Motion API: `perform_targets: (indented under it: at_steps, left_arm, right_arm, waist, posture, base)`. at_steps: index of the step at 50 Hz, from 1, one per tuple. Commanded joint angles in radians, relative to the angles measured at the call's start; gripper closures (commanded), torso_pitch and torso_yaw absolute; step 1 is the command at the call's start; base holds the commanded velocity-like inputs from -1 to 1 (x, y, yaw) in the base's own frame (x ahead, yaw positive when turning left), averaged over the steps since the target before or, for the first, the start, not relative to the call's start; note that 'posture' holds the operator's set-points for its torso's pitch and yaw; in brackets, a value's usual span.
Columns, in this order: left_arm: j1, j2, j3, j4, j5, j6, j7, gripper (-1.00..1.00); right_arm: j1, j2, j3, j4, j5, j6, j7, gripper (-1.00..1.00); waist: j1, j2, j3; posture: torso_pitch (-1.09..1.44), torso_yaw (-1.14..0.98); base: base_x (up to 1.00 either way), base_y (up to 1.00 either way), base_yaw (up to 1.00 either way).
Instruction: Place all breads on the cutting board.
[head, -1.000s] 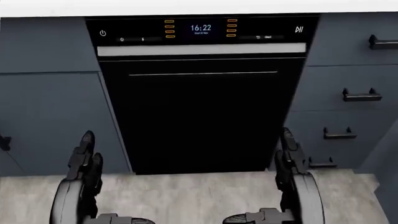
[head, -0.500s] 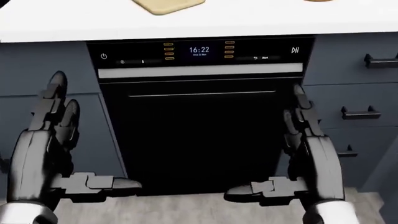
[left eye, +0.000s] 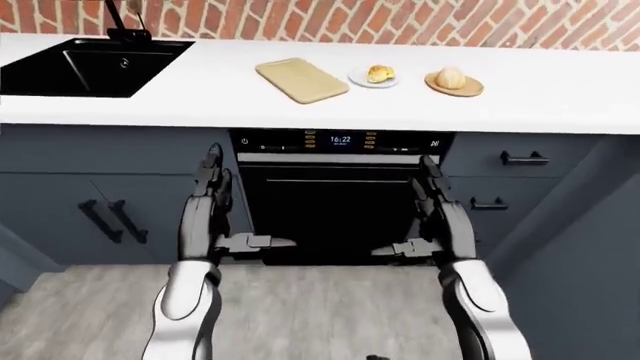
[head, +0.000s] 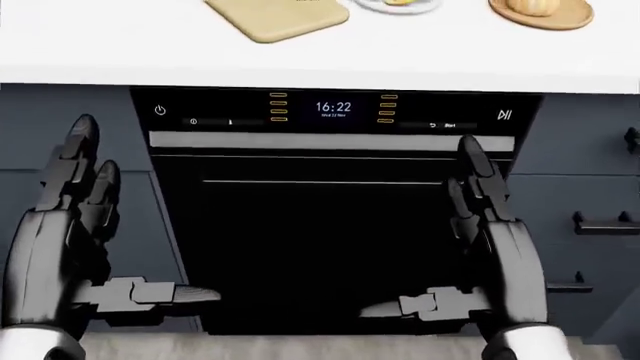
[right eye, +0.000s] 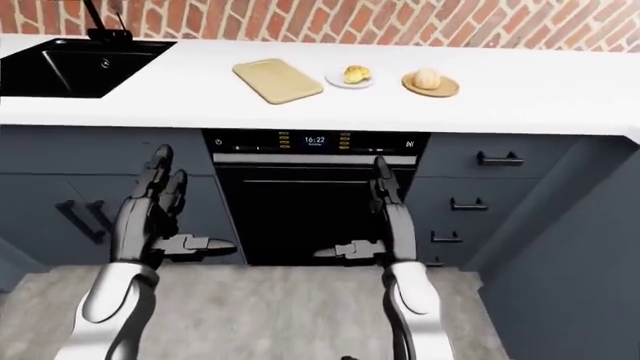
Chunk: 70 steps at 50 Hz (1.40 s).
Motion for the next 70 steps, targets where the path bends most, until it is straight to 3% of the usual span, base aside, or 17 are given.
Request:
perform_targets:
  at_steps: [1, 9, 10, 11, 13, 25, 27, 28, 32, 34, 35, 45, 49, 52, 56, 57, 70]
  left_arm:
    - [-0.020, -0.002, -0.010, -0.040, -0.004, -0.026, -0.003, -1.00]
    - [-0.015, -0.001, -0.006, -0.040, -0.006, -0.033, -0.007, -1.00]
    - [-0.014, -0.001, -0.007, -0.038, -0.005, -0.035, -0.007, -1.00]
    - [-0.013, -0.001, -0.008, -0.041, -0.004, -0.033, -0.007, -1.00]
    - [-0.011, -0.001, -0.009, -0.064, -0.004, -0.013, -0.005, -1.00]
    - [-0.016, 0.000, -0.002, -0.083, -0.012, 0.000, -0.005, -1.00]
    - [-0.016, 0.000, -0.001, -0.085, -0.014, 0.000, -0.005, -1.00]
    - [-0.016, 0.000, -0.002, -0.085, -0.014, 0.000, -0.005, -1.00]
    - [-0.019, 0.002, -0.003, -0.118, -0.014, 0.029, -0.003, -1.00]
    - [-0.026, 0.006, 0.005, -0.132, -0.018, 0.045, -0.005, -1.00]
    - [-0.027, 0.008, 0.009, -0.141, -0.020, 0.052, -0.007, -1.00]
    - [-0.039, 0.014, 0.018, -0.177, -0.024, 0.088, -0.009, -1.00]
    - [-0.058, 0.020, 0.026, -0.185, -0.028, 0.109, -0.009, -1.00]
    - [-0.073, 0.025, 0.032, -0.198, -0.034, 0.132, -0.008, -1.00]
    - [-0.084, 0.031, 0.038, -0.208, -0.039, 0.147, -0.007, -1.00]
    - [-0.086, 0.032, 0.039, -0.210, -0.040, 0.150, -0.007, -1.00]
    - [-0.084, 0.038, 0.049, -0.235, -0.047, 0.165, -0.009, -1.00]
  right_arm:
    - [-0.019, -0.009, -0.015, -0.041, 0.001, -0.022, -0.002, -1.00]
    - [-0.022, -0.011, -0.019, -0.051, 0.003, -0.012, 0.001, -1.00]
    - [-0.019, -0.010, -0.017, -0.050, -0.002, -0.015, -0.002, -1.00]
    - [-0.013, -0.010, -0.014, -0.050, -0.001, -0.026, 0.005, -1.00]
    - [-0.011, -0.008, -0.013, -0.051, 0.003, -0.032, 0.010, -1.00]
    - [-0.012, -0.004, -0.023, -0.067, 0.056, -0.011, 0.009, -1.00]
    - [-0.013, -0.004, -0.024, -0.072, 0.063, -0.004, 0.005, -1.00]
    - [-0.012, -0.005, -0.023, -0.074, 0.064, -0.002, 0.006, -1.00]
    - [-0.002, -0.009, -0.003, -0.093, 0.040, -0.009, 0.012, -1.00]
    - [-0.011, -0.012, -0.004, -0.093, 0.026, -0.005, 0.012, -1.00]
    - [-0.013, -0.013, -0.003, -0.094, 0.019, -0.002, 0.013, -1.00]
    - [-0.027, -0.012, -0.001, -0.114, -0.008, 0.014, 0.022, -1.00]
    - [-0.049, -0.016, -0.004, -0.131, -0.014, 0.044, 0.023, -1.00]
    - [-0.065, -0.018, -0.010, -0.142, -0.011, 0.061, 0.026, -1.00]
    - [-0.072, -0.016, -0.004, -0.151, -0.012, 0.069, 0.027, -1.00]
    - [-0.072, -0.016, -0.003, -0.154, -0.012, 0.070, 0.027, -1.00]
    - [-0.073, -0.012, 0.003, -0.186, 0.006, 0.084, 0.031, -1.00]
  waist:
    - [-0.005, 0.008, -0.011]
    - [-0.015, -0.099, -0.054]
    - [-0.029, -0.082, -0.038]
    - [-0.022, -0.110, -0.016]
    - [-0.023, -0.137, -0.027]
    - [-0.051, -0.055, -0.015]
    - [-0.036, 0.024, -0.026]
    - [-0.037, -0.054, -0.012]
    - [-0.003, -0.031, -0.032]
    - [0.008, -0.074, -0.012]
    - [-0.007, -0.124, -0.023]
    - [-0.028, 0.006, -0.031]
    - [-0.020, -0.013, -0.063]
    - [-0.004, -0.033, -0.021]
    - [0.004, -0.106, -0.005]
    - [-0.003, -0.082, 0.003]
    - [0.001, -0.072, -0.016]
  posture:
    - [0.00, 0.00]
    - [0.00, 0.00]
    - [0.00, 0.00]
    - [0.00, 0.00]
    - [0.00, 0.00]
    - [0.00, 0.00]
    - [0.00, 0.00]
    - [0.00, 0.00]
    - [0.00, 0.00]
    - [0.00, 0.00]
    - [0.00, 0.00]
    - [0.00, 0.00]
    - [0.00, 0.00]
    - [0.00, 0.00]
    - [0.00, 0.00]
    - [0.00, 0.00]
    - [0.00, 0.00]
  base:
    - [0.23, -0.73, 0.00]
    - [0.23, -0.73, 0.00]
    - [0.23, -0.38, 0.00]
    - [0.22, -0.10, 0.00]
    - [0.05, 0.00, 0.00]
    - [-0.01, -0.01, -0.17]
    - [-0.09, 0.00, -0.90]
    - [-0.09, 0.00, -0.88]
    - [-0.04, -0.01, -0.40]
    - [0.00, 0.00, 0.00]
    - [0.00, 0.00, 0.00]
    - [0.00, -0.01, 0.00]
    - [0.02, 0.00, 0.00]
    - [0.25, 0.00, 0.00]
    - [0.43, 0.00, 0.00]
    - [0.46, 0.00, 0.00]
    - [0.37, 0.00, 0.46]
